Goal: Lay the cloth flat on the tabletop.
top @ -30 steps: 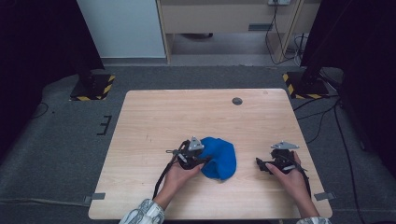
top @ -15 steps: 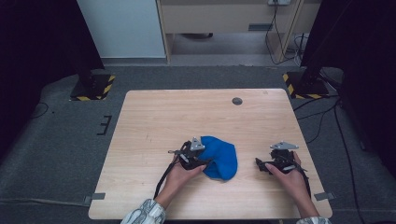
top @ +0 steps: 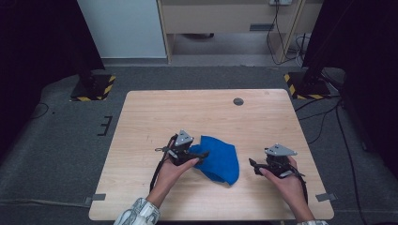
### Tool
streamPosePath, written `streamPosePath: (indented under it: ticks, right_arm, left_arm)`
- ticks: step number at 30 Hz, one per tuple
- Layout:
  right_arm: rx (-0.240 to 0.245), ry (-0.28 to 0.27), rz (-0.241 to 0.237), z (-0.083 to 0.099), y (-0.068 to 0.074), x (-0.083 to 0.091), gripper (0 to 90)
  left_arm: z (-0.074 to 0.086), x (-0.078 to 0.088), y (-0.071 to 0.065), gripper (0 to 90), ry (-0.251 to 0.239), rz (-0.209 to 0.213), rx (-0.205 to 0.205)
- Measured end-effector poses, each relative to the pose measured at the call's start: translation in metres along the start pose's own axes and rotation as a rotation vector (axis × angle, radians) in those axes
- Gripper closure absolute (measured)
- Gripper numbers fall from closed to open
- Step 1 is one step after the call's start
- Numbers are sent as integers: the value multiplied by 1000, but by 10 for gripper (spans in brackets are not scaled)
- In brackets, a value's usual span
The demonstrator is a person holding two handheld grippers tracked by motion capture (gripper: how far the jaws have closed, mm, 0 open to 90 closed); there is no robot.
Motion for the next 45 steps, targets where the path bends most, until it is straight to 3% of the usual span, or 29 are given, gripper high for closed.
streamPosePath:
  ticks: [1,2,6,9,13,14,16,20,24,26,31,33,35,36,37,38,40,43,45]
  right_arm:
    - [0,0,0,0,0,0,241]
    - [17,-11,-33,-3,12,3,303]
    - [47,-11,-83,-5,27,4,397]
    - [69,-8,-128,-6,40,6,485]
    - [100,-11,-165,-4,53,11,569]
    - [120,-7,-196,-2,63,13,597]
    - [127,-4,-206,-1,66,13,606]
    - [190,9,-243,4,87,12,602]
    - [236,18,-260,7,105,5,517]
    - [259,28,-269,10,112,1,465]
    - [299,61,-267,17,119,-4,443]
    - [306,69,-267,18,120,-6,479]
    - [319,55,-264,16,119,-6,622]
    - [299,28,-268,10,116,-4,769]
    - [299,28,-268,10,116,-4,769]
    - [277,-5,-268,3,111,-2,844]
    - [262,-21,-271,-1,108,0,865]
    - [191,-76,-281,-14,99,3,892]
    - [177,-98,-273,-20,93,4,897]
  left_arm:
    - [0,3,1,120,-6,-8,3]
    - [1,10,5,135,-7,-27,1]
    - [7,23,11,166,5,-63,3]
    - [14,34,13,196,4,-71,6]
    - [29,46,16,213,24,-97,5]
    - [34,49,16,217,36,-100,-2]
    - [38,51,16,219,39,-101,5]
    - [42,47,18,230,53,-112,0]
    - [54,41,27,258,115,-151,-21]
    - [59,40,33,266,125,-155,10]
    - [60,41,42,278,125,-179,29]
    - [61,43,44,287,122,-182,36]
    - [61,42,44,292,122,-181,37]
    - [61,42,44,312,122,-180,36]
    - [61,41,44,312,124,-177,35]
    - [61,40,44,317,126,-174,31]
    - [62,38,42,319,141,-169,24]
    - [63,33,41,333,159,-165,11]
    - [64,31,40,336,172,-162,1]
Point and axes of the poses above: each handheld gripper's, and its own axes: x roughly backward along the jaws, z roughly out of its underside, y roughly to its left, the point moved 6 cm from there along -x, roughly forward along the jaws, and after that the axes turned 8 degrees about -x, right-handed, at the moved point
